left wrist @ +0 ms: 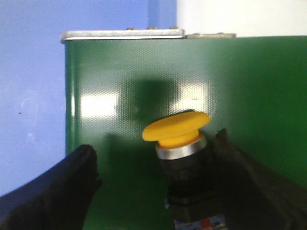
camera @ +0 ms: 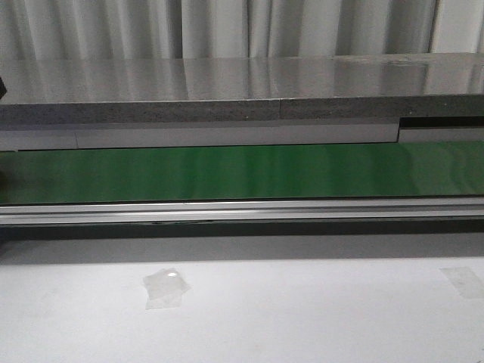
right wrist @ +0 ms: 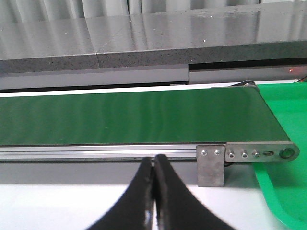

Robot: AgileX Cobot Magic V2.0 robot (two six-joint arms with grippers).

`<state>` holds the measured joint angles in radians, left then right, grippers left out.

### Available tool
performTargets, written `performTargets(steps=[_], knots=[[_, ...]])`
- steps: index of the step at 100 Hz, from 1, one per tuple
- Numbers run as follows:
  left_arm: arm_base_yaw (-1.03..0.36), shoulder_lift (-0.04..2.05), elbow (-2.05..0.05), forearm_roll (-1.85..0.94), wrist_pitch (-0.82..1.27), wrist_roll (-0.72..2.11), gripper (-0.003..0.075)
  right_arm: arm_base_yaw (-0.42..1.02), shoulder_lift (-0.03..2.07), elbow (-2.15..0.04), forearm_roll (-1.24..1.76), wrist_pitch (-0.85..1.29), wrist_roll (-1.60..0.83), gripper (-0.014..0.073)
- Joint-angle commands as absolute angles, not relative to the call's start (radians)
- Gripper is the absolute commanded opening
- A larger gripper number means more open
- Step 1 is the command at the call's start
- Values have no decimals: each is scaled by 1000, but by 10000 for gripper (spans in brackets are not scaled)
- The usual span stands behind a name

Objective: Move button from left to right
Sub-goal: 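Open the left gripper and raise it away from the button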

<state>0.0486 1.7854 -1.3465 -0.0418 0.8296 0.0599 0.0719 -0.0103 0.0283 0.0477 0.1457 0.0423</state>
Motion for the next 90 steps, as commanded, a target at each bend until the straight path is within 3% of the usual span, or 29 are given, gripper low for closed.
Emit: performTargets(steps=[1, 55, 90], knots=[[45, 1703, -1371, -126, 803, 109, 492, 75, -29, 12, 38, 64, 37, -67], [45, 1376, -1348, -213, 803, 170, 491, 75, -29, 12, 38, 64, 37, -67], [45, 935, -1000, -213, 543, 170, 491, 75, -29, 12, 38, 64, 37, -67]])
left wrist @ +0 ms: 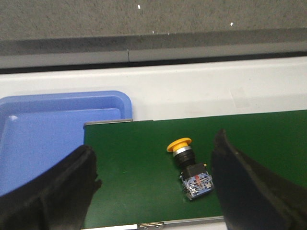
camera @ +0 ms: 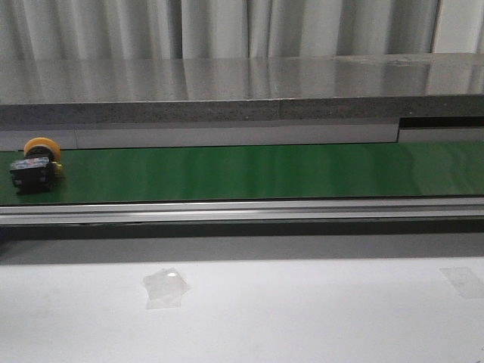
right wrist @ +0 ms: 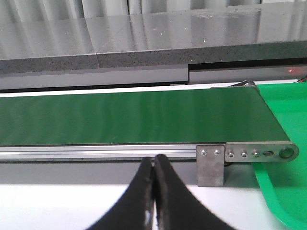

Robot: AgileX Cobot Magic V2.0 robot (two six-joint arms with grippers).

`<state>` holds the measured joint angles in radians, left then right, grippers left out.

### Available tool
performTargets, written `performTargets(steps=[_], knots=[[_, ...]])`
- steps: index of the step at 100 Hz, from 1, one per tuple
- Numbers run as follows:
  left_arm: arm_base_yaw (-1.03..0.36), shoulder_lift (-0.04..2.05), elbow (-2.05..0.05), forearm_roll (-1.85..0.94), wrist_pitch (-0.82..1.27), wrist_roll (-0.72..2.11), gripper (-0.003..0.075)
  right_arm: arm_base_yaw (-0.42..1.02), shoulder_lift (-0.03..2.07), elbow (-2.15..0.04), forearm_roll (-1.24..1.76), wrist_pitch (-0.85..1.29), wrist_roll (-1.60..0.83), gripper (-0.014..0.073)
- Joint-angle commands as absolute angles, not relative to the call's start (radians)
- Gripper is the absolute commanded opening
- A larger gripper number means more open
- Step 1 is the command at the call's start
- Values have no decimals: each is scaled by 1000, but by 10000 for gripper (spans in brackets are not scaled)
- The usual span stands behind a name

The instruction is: Move button from left to right

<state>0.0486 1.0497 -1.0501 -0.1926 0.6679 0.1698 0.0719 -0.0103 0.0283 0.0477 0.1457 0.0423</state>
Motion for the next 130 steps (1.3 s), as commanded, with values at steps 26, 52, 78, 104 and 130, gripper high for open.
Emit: performTargets(steps=[26, 52, 78, 104, 130], knots=[[45, 600, -710, -213, 425, 170, 492, 75, -29, 12, 38, 64, 37, -67], [45, 336, -479, -213, 397, 170, 492, 75, -29, 12, 38, 64, 37, -67], [45, 233, -343, -209, 235, 170, 492, 75, -29, 12, 38, 64, 37, -67], [45, 235, -336, -209, 219, 170, 491, 75, -29, 12, 38, 64, 37, -67], [45, 235, -336, -209, 217, 170, 326, 75, -29, 12, 38, 64, 37, -67]])
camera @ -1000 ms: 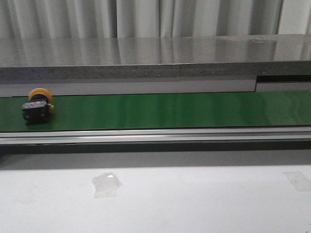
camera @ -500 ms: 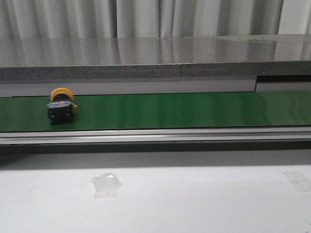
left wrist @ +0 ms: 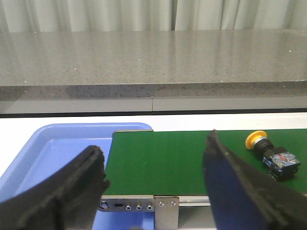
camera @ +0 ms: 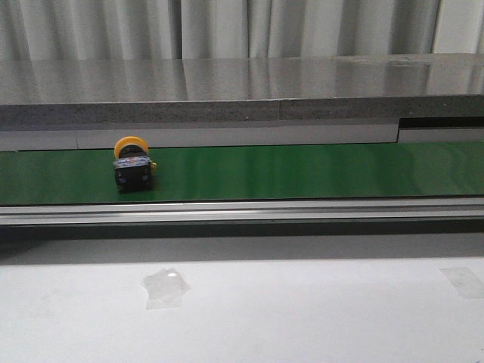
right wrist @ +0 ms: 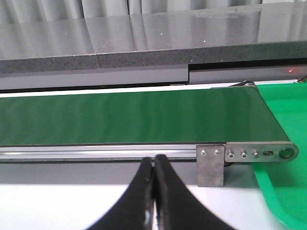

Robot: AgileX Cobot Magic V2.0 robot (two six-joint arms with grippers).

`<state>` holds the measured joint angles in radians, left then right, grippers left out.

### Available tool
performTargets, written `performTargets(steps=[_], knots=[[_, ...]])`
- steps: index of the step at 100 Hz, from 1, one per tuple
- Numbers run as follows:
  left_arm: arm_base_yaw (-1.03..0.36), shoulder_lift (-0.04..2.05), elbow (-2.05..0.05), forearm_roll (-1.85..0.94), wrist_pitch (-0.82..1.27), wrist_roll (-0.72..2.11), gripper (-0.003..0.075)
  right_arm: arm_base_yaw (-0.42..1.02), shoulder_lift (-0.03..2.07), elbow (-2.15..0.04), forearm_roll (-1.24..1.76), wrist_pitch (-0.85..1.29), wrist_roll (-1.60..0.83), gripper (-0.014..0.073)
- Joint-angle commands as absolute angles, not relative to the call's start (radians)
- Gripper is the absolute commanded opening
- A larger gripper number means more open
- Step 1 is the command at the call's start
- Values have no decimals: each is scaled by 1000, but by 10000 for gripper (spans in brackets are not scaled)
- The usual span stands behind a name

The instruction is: Move button from left to right

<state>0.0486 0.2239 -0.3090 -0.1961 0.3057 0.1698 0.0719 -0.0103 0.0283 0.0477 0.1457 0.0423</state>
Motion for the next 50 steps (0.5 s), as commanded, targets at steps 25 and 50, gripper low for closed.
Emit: performTargets(steps=[25, 50], knots=[[45, 235, -336, -209, 217, 170, 2, 75, -29, 12, 38, 64, 37, -67], [45, 235, -336, -209, 217, 170, -20, 75, -29, 12, 38, 56, 37, -67]])
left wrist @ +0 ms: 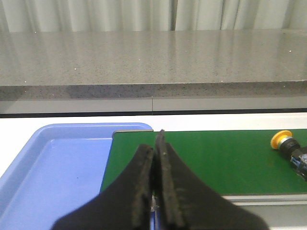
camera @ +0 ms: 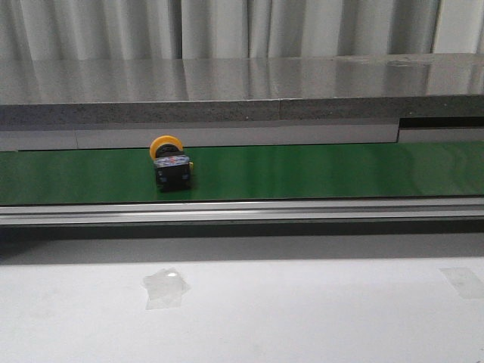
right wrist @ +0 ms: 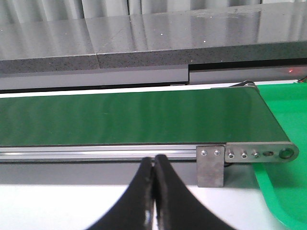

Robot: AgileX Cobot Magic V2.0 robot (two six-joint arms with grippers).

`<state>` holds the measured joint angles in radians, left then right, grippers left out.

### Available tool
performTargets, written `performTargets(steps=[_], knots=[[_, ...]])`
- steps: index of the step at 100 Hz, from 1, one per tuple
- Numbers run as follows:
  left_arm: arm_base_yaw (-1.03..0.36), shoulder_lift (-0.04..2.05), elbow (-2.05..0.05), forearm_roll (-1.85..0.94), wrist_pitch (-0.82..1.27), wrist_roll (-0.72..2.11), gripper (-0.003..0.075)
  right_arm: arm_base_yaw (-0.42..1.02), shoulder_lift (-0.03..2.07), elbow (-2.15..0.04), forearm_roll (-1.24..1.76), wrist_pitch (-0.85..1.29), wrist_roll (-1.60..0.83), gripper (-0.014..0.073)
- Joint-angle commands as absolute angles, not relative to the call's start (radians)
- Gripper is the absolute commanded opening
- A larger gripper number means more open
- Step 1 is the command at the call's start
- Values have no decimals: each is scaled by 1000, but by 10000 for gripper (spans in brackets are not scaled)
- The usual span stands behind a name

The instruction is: Move button from left to right

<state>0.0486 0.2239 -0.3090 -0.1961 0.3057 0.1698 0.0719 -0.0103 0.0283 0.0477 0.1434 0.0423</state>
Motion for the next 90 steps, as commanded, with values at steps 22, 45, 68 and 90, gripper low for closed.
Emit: performTargets(steps=[22, 45, 68, 90], knots=[[45, 235, -336, -209, 217, 170, -20, 75, -29, 12, 62, -6, 37, -67], [45, 235, -336, -209, 217, 170, -20, 75, -21, -59, 108, 21, 37, -67], [45, 235, -336, -209, 217, 170, -20, 75, 111, -241, 195, 186, 37, -67], [45, 235, -336, -209, 217, 170, -20, 75, 326, -506, 182, 476, 31, -67]])
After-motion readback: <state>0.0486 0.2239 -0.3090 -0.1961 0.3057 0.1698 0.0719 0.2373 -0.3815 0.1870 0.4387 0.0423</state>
